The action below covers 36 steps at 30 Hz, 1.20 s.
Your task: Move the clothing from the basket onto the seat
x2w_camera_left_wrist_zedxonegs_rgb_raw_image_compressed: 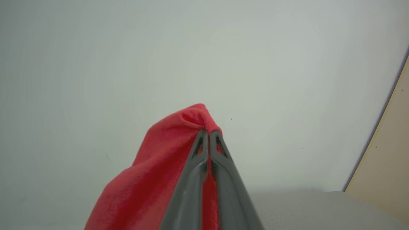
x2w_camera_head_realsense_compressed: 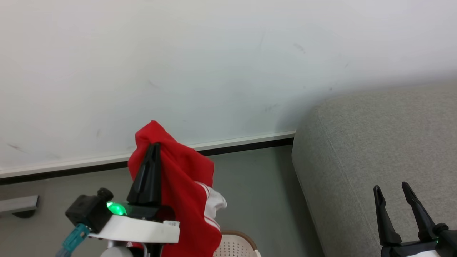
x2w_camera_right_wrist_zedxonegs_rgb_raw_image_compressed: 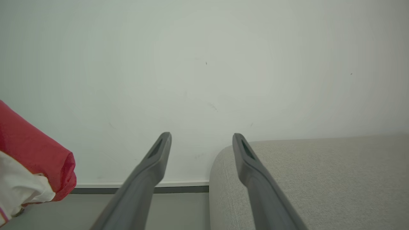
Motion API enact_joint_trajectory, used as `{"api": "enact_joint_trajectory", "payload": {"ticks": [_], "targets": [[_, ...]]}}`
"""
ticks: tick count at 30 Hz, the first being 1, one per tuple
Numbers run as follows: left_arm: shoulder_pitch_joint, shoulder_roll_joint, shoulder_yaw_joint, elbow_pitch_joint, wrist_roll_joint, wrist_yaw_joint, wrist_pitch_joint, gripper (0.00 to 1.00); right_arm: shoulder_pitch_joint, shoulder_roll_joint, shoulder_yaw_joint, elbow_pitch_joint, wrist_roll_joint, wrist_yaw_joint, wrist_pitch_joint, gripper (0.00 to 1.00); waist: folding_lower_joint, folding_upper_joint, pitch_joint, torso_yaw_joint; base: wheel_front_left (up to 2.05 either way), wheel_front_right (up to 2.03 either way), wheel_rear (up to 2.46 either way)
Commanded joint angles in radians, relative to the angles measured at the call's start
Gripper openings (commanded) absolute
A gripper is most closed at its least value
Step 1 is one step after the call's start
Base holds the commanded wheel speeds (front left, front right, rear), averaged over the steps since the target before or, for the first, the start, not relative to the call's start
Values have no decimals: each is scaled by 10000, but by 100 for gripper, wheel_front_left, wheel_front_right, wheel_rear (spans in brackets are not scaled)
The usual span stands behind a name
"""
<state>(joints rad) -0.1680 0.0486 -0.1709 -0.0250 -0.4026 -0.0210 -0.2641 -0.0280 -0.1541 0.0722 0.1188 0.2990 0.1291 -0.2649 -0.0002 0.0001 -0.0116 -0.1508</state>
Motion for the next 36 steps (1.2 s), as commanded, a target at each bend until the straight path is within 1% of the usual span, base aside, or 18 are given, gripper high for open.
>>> {"api": "enact_joint_trajectory", "payload": {"ticks": [1,6,9,15,17,20,23,29,35,36], "targets": [[179,37,19,-72,46,-8,-5,0,173,-6,13,26,-52,30,8,100,2,-1,-88,-47,0,0,0],[352,37,7,-295,57,13,-5,0,324,41,57,50,-99,30,8,100,2,-1,-270,-79,0,0,0],[430,37,-92,-333,80,-47,-5,0,314,31,143,17,-98,30,8,100,2,-1,-314,-63,0,0,0],[403,37,-299,-359,116,-221,-5,0,61,-230,890,-214,70,30,8,100,2,-1,-292,-29,0,0,0],[341,37,-420,-354,201,-308,-5,0,-156,-396,1403,-347,165,30,8,100,2,-1,-281,-41,0,0,0],[172,37,-612,-343,321,-444,-5,0,-635,-829,2506,-459,421,27,8,100,2,-1,-269,-77,0,0,0],[36,36,-868,-311,423,-583,-6,0,-1272,-1244,3527,-546,630,21,8,100,2,-1,-288,-85,0,0,0],[-196,36,-1496,-148,497,-782,-6,0,-2582,-1854,5287,-787,1196,21,167,100,2,-1,-345,-34,0,0,0],[-378,88,-2494,-71,322,-1000,152,0,-3549,-2220,6707,-926,2078,21,509,100,2,-1,-402,82,0,0,0],[-378,88,-2494,-71,322,-1000,152,0,-3549,-2220,6707,-926,2078,21,509,100,2,-1,-402,82,0,0,0]]}}
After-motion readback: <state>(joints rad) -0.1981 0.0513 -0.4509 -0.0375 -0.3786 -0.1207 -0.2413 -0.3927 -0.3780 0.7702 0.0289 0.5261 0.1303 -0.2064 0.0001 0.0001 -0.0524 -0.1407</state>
